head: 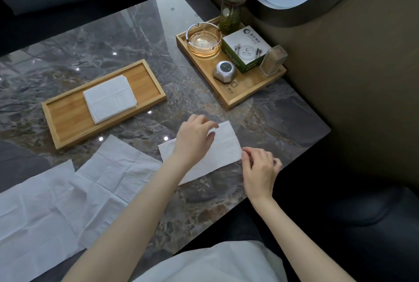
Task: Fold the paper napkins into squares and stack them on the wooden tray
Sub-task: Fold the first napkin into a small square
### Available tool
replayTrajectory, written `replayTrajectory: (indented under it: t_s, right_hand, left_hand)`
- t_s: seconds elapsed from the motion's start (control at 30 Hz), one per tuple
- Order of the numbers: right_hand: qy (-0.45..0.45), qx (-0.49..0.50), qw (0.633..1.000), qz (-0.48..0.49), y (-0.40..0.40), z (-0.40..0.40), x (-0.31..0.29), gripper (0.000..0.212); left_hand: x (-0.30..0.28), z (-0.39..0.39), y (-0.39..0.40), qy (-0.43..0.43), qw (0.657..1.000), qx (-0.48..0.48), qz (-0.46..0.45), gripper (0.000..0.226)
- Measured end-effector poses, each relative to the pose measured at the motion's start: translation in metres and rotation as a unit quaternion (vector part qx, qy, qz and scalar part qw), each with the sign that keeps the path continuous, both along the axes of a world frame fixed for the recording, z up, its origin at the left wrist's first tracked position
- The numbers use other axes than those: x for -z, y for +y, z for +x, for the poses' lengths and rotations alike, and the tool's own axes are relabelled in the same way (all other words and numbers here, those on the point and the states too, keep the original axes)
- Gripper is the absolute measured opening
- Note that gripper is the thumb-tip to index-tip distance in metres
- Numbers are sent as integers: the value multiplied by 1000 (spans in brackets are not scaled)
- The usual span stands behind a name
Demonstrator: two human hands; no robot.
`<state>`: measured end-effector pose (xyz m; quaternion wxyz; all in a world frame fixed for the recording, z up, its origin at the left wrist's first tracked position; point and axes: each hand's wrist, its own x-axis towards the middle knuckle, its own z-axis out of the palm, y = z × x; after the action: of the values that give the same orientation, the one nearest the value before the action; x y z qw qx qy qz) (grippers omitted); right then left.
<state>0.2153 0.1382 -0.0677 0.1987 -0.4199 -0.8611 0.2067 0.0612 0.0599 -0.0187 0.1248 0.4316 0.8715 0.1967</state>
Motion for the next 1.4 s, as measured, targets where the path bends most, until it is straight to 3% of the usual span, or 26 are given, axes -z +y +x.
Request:
replayTrajectory:
  t_s: [0.07,0.23,0.37,0.57,0.77,0.87,0.97,1.1,1.27,1.4]
  right_hand:
    - [-24,18,999,-20,1,-1,4,18]
    - [-81,-17,996,13,-1,-3,8,23]
    - [-67,-28,997,16,-3,-4,7,25]
    - [-37,-31,994,-97,7,-8,-1,6]
    - [60,-64,936,-340,31,-24,-38,6]
    - [104,-70,906,-405,40,-44,-63,9]
    - [129,-86,889,-431,50,-65,-89,13]
    - [168,-150,859,-459,59,-78,-121,29]
    - [217,-229,843,-436,58,-72,-148,12]
    - [189,-261,846,-425,55,-54,-142,8]
  left_hand:
    - [6,-7,19,-12,1000,20,-14,23]
    - [27,-12,43,18,998,7,-53,28]
    - [35,-10,44,3,999,-28,-23,22]
    - [35,-7,41,-86,994,-65,31,12]
    - [5,-21,25,-227,955,-170,88,12]
    - [-16,-34,13,-301,926,-194,119,13]
    - [-40,-41,0,-345,904,-193,159,23]
    - [-73,-36,-20,-334,888,-188,254,7]
    - [-107,-21,-45,-344,862,-161,336,7]
    - [-103,-7,-67,-359,865,-139,322,10]
